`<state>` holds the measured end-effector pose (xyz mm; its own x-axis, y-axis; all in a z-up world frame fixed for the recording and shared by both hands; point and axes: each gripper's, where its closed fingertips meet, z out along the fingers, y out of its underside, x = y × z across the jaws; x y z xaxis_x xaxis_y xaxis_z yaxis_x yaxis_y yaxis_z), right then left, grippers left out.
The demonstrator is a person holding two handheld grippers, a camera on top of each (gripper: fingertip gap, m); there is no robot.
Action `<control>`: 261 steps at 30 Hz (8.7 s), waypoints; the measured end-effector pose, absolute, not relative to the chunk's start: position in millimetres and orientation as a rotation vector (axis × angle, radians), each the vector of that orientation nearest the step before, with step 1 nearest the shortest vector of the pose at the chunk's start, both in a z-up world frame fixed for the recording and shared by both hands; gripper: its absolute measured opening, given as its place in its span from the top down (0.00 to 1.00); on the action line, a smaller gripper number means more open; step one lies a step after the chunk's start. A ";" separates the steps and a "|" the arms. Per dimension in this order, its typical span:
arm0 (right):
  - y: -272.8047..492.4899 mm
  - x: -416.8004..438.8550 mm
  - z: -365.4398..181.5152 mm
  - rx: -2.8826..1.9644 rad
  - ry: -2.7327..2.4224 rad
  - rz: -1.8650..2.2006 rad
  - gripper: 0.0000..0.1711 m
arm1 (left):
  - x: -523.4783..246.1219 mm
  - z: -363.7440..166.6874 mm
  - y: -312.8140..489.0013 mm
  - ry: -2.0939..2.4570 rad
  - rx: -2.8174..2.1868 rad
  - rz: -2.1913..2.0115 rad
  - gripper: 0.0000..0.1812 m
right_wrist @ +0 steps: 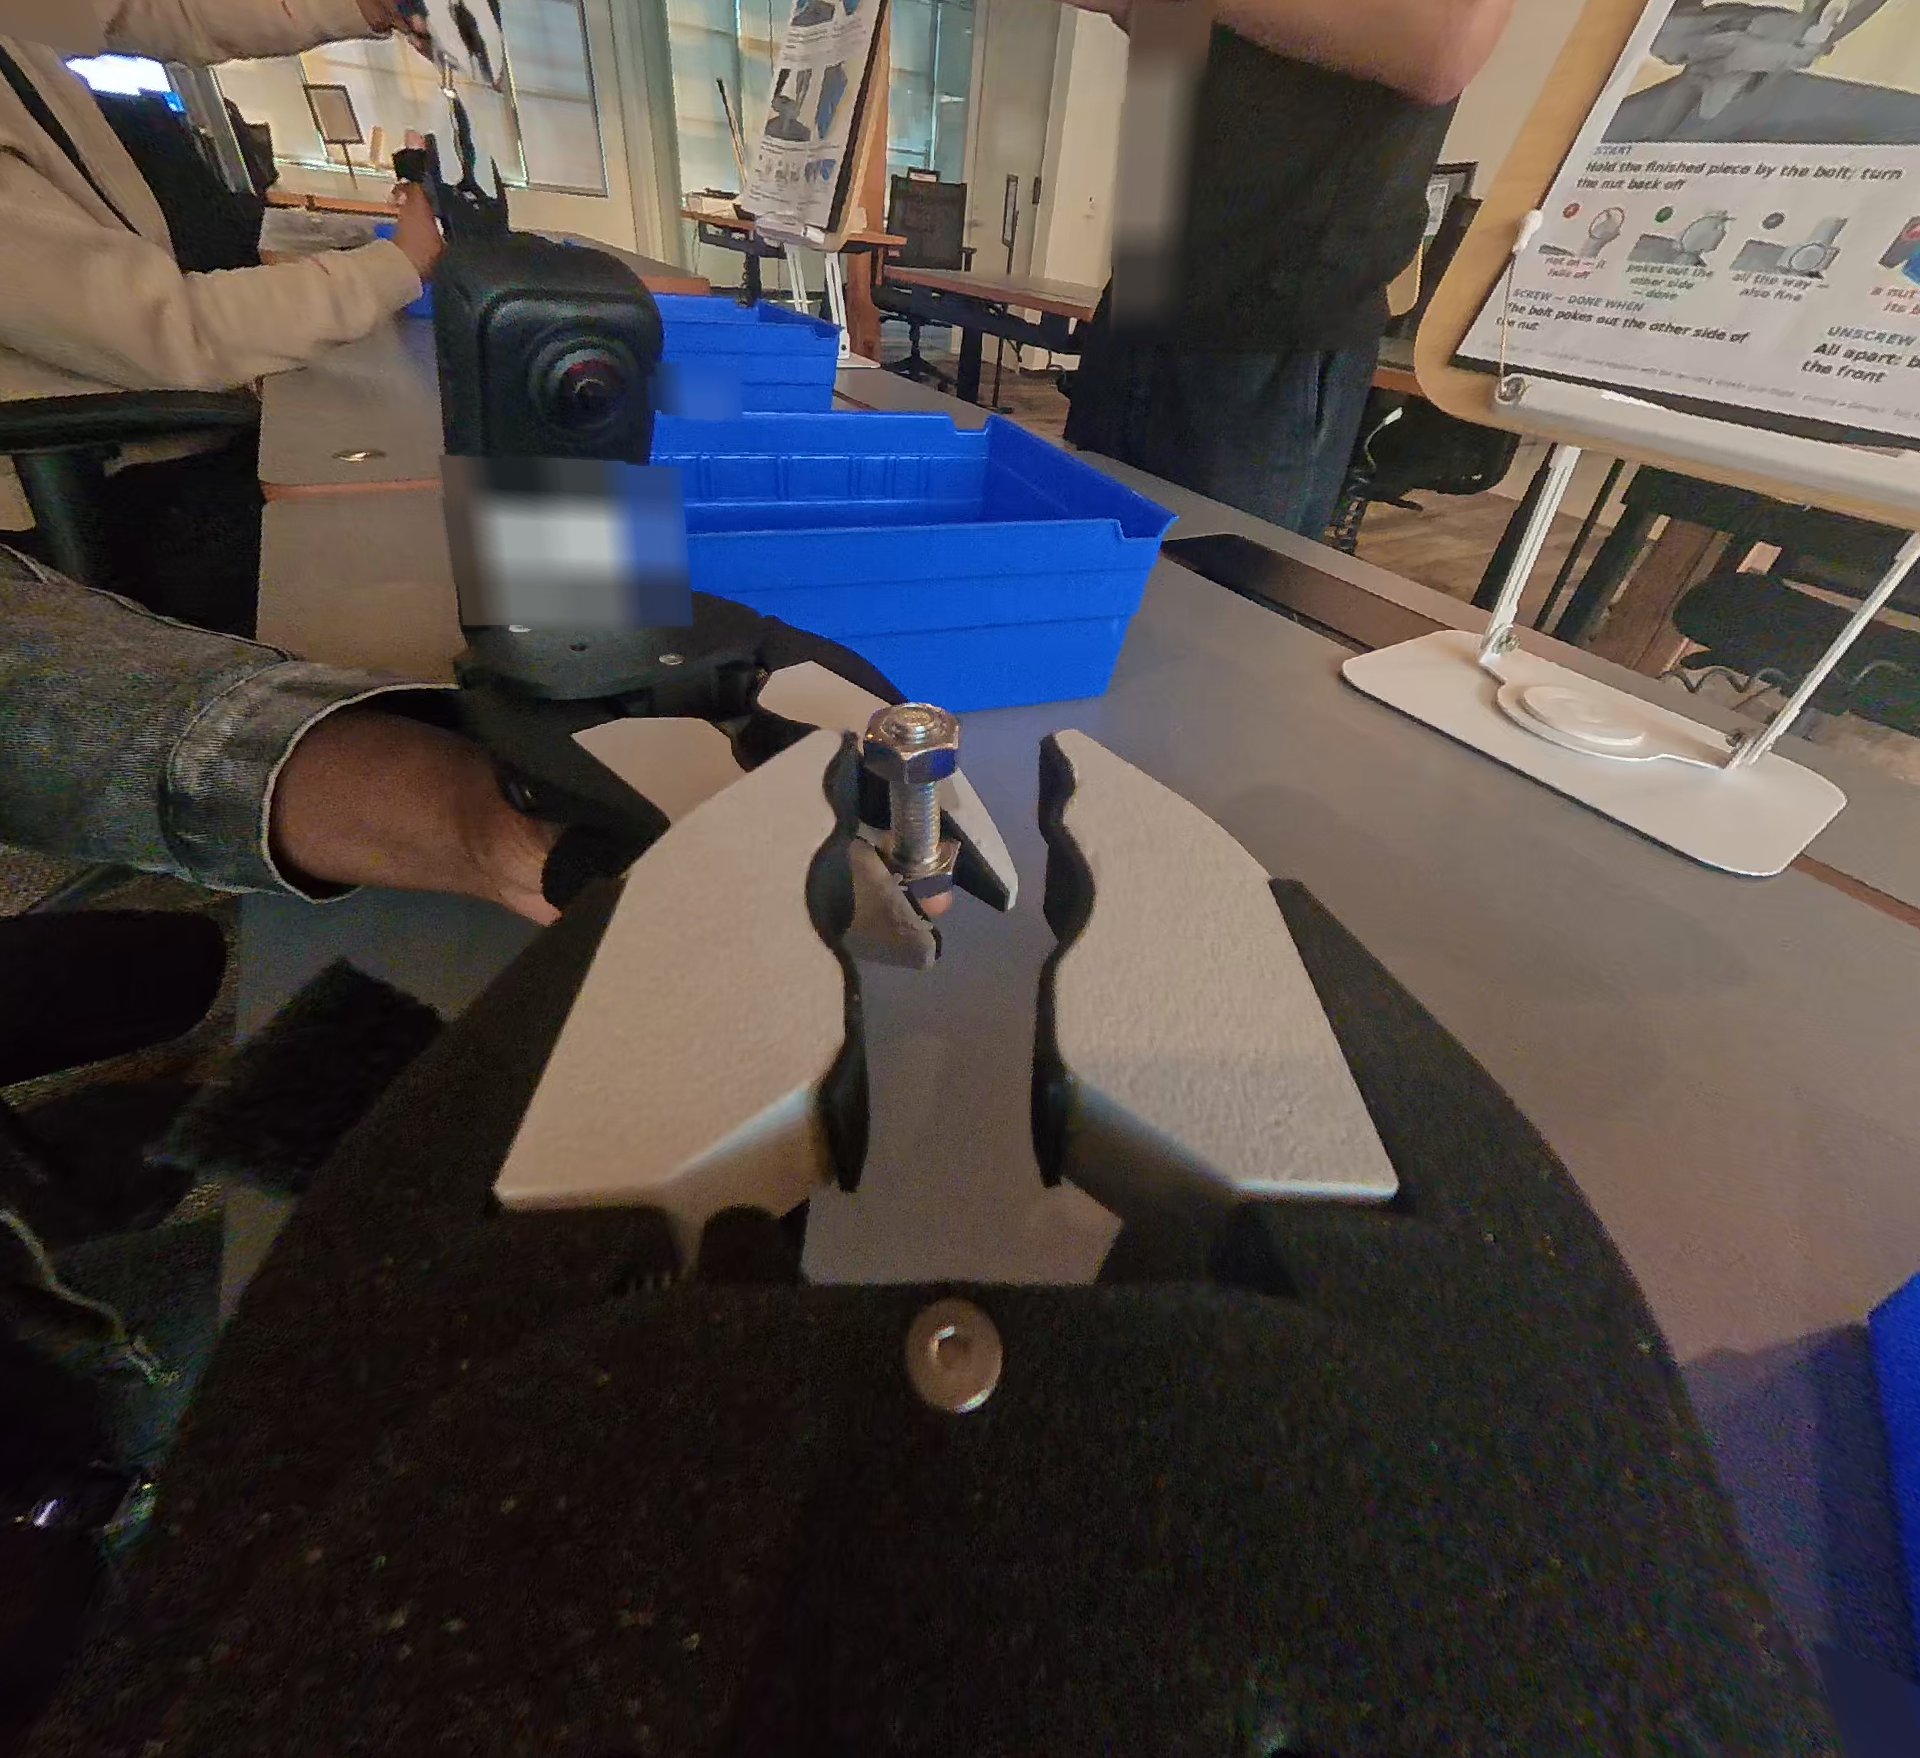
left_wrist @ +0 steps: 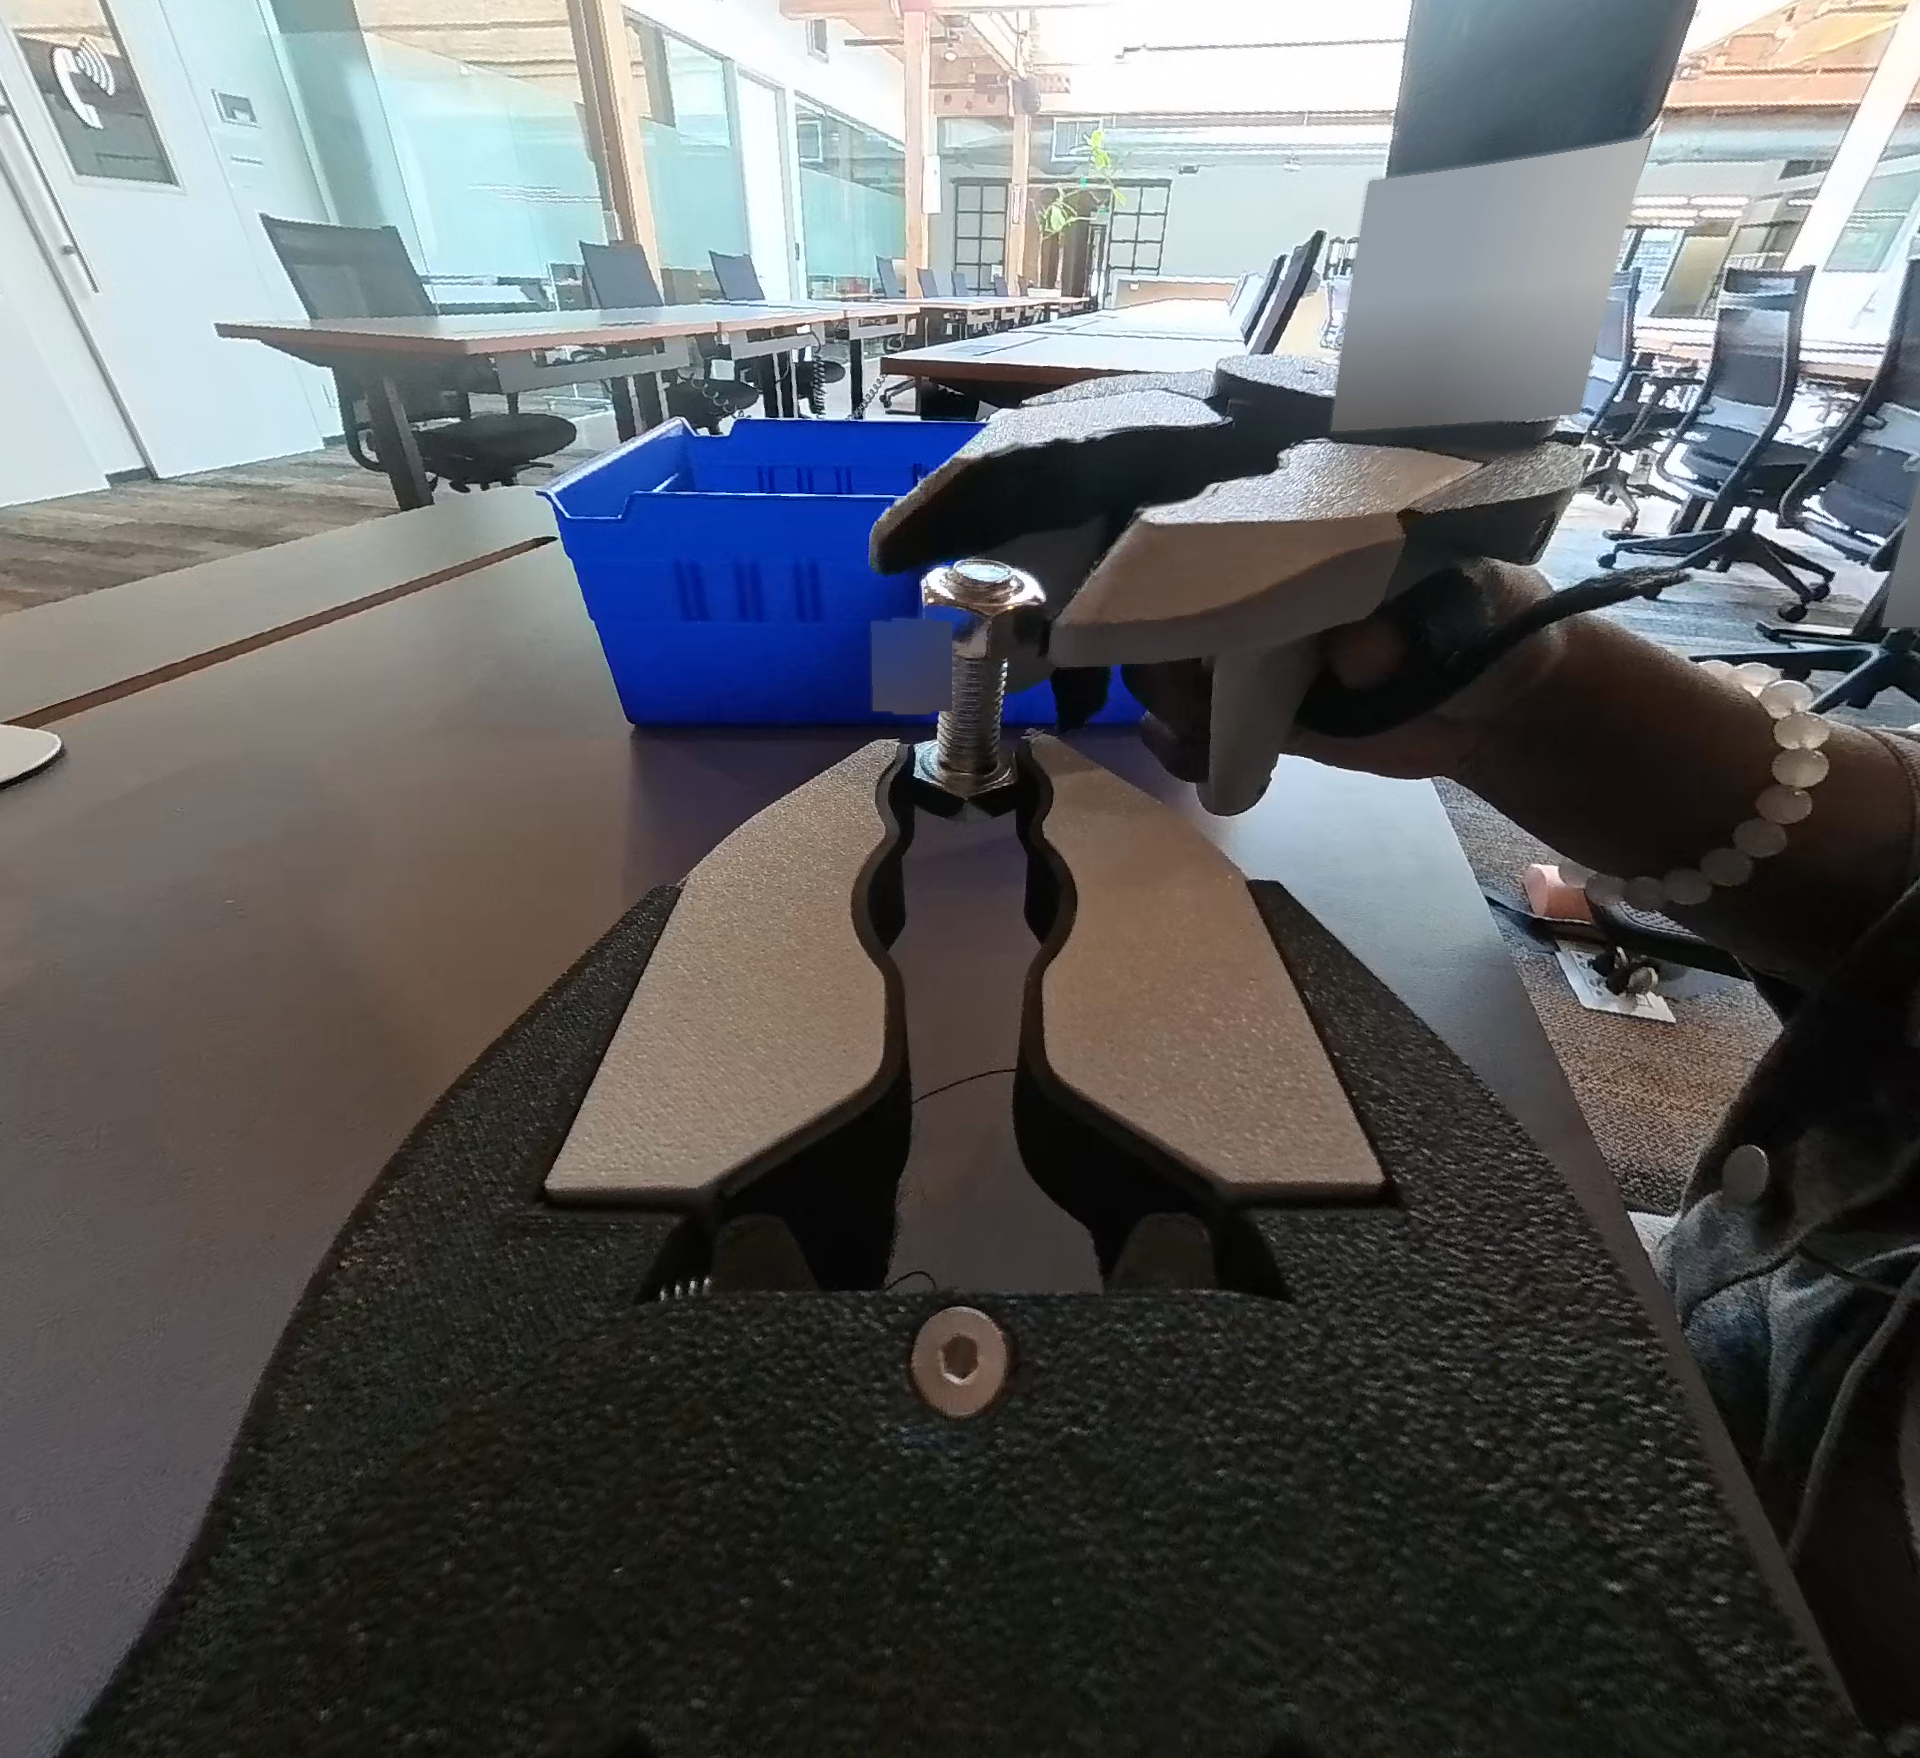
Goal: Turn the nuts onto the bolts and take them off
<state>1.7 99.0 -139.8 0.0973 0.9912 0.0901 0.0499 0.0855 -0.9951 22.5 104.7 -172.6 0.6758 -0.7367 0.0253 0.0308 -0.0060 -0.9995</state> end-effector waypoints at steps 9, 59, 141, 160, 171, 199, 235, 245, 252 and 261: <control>99.8 0.7 -140.8 -1.223 -1.213 1.038 0.82 | 22.8 -172.6 105.9 0.623 -1.466 -0.671 0.90; 95.1 4.4 -144.9 -1.214 -1.258 1.000 0.91 | 23.1 -173.2 107.4 0.631 -1.467 -0.671 0.90; 102.0 7.5 -137.7 -1.229 -1.176 1.016 0.84 | 22.5 -172.1 106.1 0.617 -1.467 -0.679 0.90; 97.9 6.1 -137.1 -1.233 -1.188 1.054 0.79 | 22.7 -172.7 105.7 0.621 -1.466 -0.677 0.90; 96.8 0.2 -140.2 -1.228 -1.204 1.026 0.86 | 23.2 -172.9 104.2 0.629 -1.466 -0.675 0.90; 98.6 10.7 -142.6 -1.236 -1.225 0.984 0.90 | 24.9 -173.8 104.3 0.636 -1.470 -0.672 0.90; 100.0 9.9 -137.4 -1.244 -1.151 1.102 0.80 | 22.2 -172.5 105.0 0.616 -1.467 -0.687 0.90; 110.4 13.9 -142.0 -1.262 -1.134 1.018 1.00 | 21.8 -171.1 105.2 0.603 -1.462 -0.702 0.90; 102.6 14.5 -137.9 -1.245 -1.125 1.123 0.84 | 22.6 -172.1 105.1 0.613 -1.465 -0.690 0.90; 98.9 4.6 -141.1 -1.234 -1.172 1.078 0.90 | 22.8 -171.9 104.7 0.615 -1.462 -0.689 0.90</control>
<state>4.6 98.9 -141.1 0.1069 0.9926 0.0568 0.0255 0.0544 -0.9982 22.8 104.7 -171.9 0.6697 -0.7416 0.0387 0.0451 -0.0114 -0.9989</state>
